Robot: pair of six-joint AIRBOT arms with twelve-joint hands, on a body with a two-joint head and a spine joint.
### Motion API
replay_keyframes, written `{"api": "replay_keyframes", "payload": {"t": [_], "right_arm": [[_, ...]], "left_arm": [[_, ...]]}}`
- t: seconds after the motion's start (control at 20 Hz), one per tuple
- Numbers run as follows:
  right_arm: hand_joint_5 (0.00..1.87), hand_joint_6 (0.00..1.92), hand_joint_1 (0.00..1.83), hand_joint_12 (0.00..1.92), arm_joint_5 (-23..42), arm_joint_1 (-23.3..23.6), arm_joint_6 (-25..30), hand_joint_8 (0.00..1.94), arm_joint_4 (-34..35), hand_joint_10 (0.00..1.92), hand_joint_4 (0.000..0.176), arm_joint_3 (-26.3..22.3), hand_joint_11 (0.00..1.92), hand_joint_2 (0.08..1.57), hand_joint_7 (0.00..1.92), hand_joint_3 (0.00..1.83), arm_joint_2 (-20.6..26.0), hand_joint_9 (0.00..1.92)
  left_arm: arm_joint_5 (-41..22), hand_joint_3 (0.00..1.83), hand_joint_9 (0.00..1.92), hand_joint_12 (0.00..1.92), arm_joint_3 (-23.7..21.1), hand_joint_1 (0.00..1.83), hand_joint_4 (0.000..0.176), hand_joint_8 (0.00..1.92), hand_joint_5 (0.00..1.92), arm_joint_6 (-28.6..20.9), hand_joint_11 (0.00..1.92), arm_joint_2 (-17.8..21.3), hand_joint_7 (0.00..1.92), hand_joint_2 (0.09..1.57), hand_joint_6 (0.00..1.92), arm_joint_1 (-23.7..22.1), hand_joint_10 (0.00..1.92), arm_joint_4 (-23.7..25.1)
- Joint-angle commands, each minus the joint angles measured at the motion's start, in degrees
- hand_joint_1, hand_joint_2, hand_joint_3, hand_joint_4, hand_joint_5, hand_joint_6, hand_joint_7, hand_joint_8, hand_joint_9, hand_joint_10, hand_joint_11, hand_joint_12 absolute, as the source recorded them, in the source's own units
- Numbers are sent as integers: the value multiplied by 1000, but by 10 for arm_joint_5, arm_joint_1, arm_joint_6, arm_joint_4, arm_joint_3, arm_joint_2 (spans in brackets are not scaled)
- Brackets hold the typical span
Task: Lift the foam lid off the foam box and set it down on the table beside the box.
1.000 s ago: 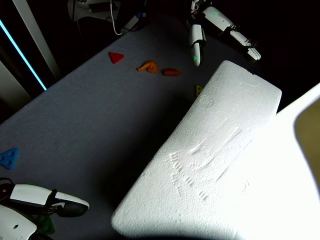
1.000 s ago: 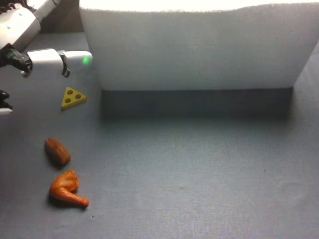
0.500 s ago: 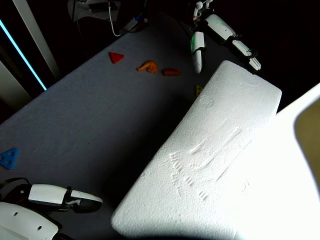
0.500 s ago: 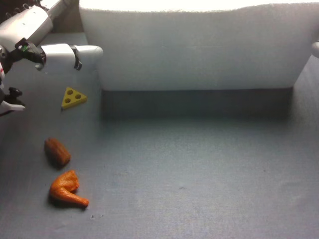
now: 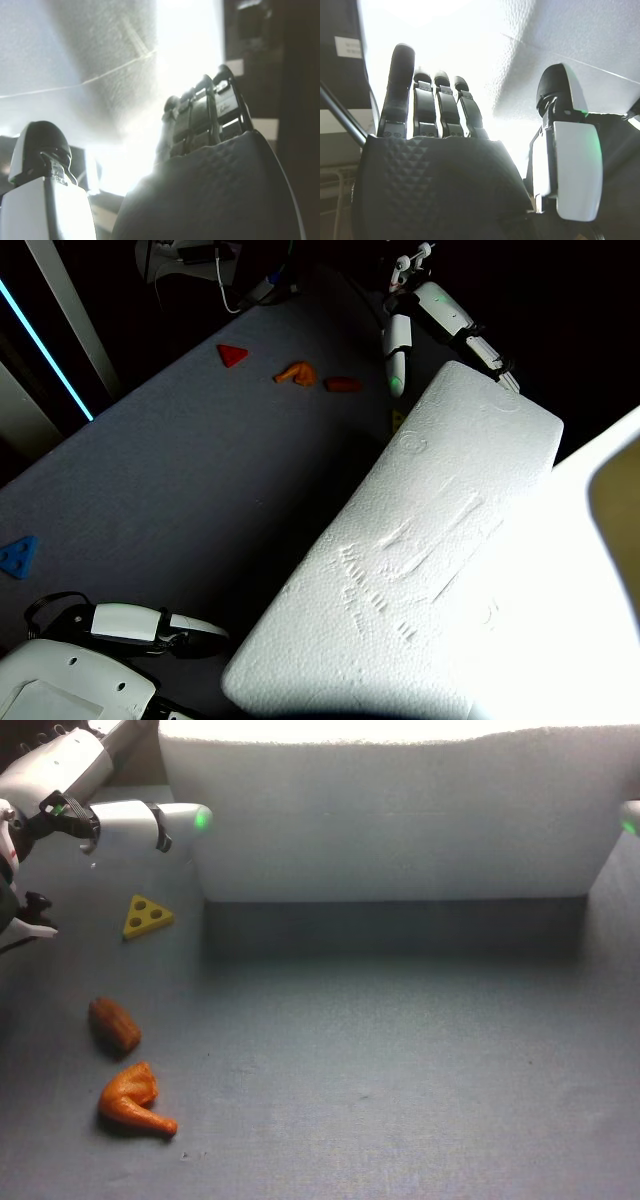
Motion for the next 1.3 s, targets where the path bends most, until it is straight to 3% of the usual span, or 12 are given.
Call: {"api": "replay_keyframes", "payload": {"t": [0.0,0.05,0.1,0.2,0.65,0.85,1.0,1.05,1.1,1.15,1.2,1.25], "right_arm": [[0,0,550,1917,71,7,-2,0,-9,0,0,6,0,1146,0,5,8,0],[0,0,520,991,70,7,-2,0,-10,0,0,6,0,1148,0,0,8,0],[0,0,522,197,70,7,-2,0,-10,0,0,6,0,1146,0,1,8,0],[0,0,513,7,69,9,-2,0,-10,0,0,8,0,1146,0,2,8,0],[0,0,531,0,66,19,-2,0,-13,0,0,14,0,1142,0,1,-2,0],[0,0,371,0,66,21,-1,0,-16,0,0,14,0,1182,0,17,-3,0],[0,0,398,0,70,21,5,0,-16,0,0,14,0,1189,0,16,-3,0],[86,469,409,312,71,21,7,24,-16,135,0,14,0,1247,149,23,-3,45],[86,469,409,312,71,21,8,24,-16,135,0,14,0,1247,149,23,-3,45],[196,685,472,1485,71,21,8,52,-16,532,0,14,0,1323,390,0,-3,170],[144,912,487,1742,71,21,8,66,-17,940,0,15,0,1324,453,0,-3,84],[124,941,515,1686,71,21,9,42,-17,927,0,15,0,1322,403,0,-3,23]], "left_arm": [[-67,0,0,0,6,487,0,0,0,-2,0,1,0,998,0,-8,0,1],[-64,0,0,0,9,499,0,0,0,-3,0,-1,0,988,0,-9,0,1],[-64,0,0,0,12,476,0,0,0,-5,0,-4,0,989,0,-10,0,1],[-60,0,0,0,18,496,0,0,0,-6,0,-8,0,994,0,-13,0,1],[-56,0,0,0,33,448,0,0,0,-19,0,-23,0,983,0,-19,0,5],[-60,16,0,0,33,335,0,0,0,-24,0,-23,0,1030,0,-18,0,8],[-62,20,0,0,33,299,0,0,0,-29,0,-23,0,1046,0,-15,0,8],[-62,34,0,0,33,252,0,0,0,-29,0,-24,0,1089,0,-15,0,8],[-63,34,0,0,33,252,0,0,0,-30,0,-24,0,1089,0,-15,0,8],[-63,10,0,407,34,259,0,0,65,-31,0,-24,0,1174,12,-15,0,8],[-63,1,7,551,34,249,0,0,81,-32,0,-25,0,1185,5,-15,2,8],[-63,1,2,599,34,275,0,0,85,-32,0,-25,0,1191,3,-15,0,8]]}}
